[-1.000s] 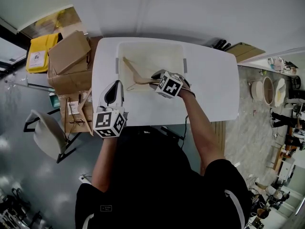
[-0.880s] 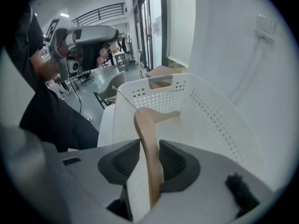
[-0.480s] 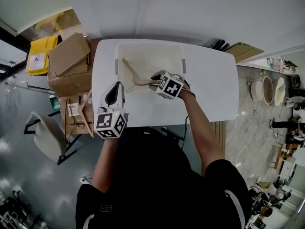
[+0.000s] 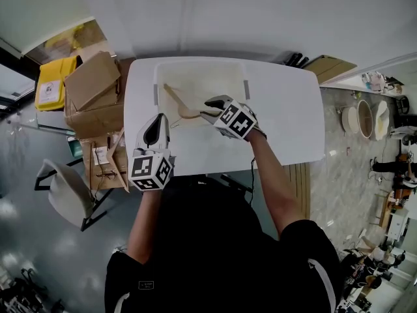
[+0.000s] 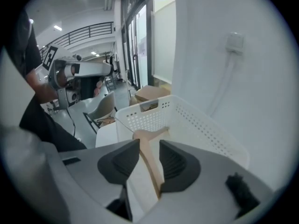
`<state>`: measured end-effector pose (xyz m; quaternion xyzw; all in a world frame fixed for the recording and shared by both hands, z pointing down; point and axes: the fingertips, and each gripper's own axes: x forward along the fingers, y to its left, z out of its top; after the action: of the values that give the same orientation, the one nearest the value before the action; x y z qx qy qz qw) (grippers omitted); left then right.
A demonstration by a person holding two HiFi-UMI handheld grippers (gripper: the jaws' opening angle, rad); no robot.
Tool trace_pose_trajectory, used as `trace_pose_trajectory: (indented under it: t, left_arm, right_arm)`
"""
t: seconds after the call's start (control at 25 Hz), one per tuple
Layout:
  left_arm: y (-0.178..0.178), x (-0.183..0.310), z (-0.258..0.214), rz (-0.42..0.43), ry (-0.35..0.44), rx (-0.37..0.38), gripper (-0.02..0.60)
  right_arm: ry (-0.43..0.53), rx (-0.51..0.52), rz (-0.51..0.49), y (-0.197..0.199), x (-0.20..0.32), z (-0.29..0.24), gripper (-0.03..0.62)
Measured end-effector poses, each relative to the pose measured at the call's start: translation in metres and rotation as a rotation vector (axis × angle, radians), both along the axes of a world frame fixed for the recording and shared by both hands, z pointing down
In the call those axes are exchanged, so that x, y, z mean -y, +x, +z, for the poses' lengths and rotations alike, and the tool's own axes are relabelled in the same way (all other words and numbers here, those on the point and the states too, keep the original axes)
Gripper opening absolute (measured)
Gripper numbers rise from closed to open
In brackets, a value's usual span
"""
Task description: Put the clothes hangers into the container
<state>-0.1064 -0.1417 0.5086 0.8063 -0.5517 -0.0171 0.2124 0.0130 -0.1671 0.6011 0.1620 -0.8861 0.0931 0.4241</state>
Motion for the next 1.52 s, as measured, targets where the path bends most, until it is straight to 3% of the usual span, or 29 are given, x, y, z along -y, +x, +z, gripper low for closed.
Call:
trace_pose_trajectory:
  t: [0.12,0.24,0.44,0.68,0.92,1.2,1.52]
  left_arm:
    - [0.005,-0.001,-0.003,0.010,0.006,-0.002,0.006]
    - [0.008,0.001,-0.005,0.016,0.010,-0.004,0.006]
    - [0.015,0.000,-0.007,0.028,0.015,0.003,0.006]
    - [0.027,-0.004,-0.008,0.047,0.023,0.017,0.006]
    - [0.038,-0.005,-0.012,0.063,0.034,0.029,0.006]
    - [0.038,-0.009,-0.016,0.027,0.086,0.050,0.006]
    - [0.045,-0.012,-0.016,0.034,0.078,0.054,0.006]
  right_arm:
    - [0.040,0.052,0.100,0.004,0.003,-0.012,0.131]
    - [0.116,0.102,0.163,0.004,0.004,-0.024,0.052]
    - [0.214,0.181,0.239,0.005,-0.004,-0.045,0.027]
    - [0.288,0.341,0.423,0.017,-0.009,-0.069,0.017]
    - [0.300,0.387,0.498,0.030,-0.014,-0.073,0.017]
    - [0.285,0.546,0.700,0.058,-0.019,-0.077,0.015]
    - [0.334,0.566,0.711,0.063,-0.032,-0.085,0.015]
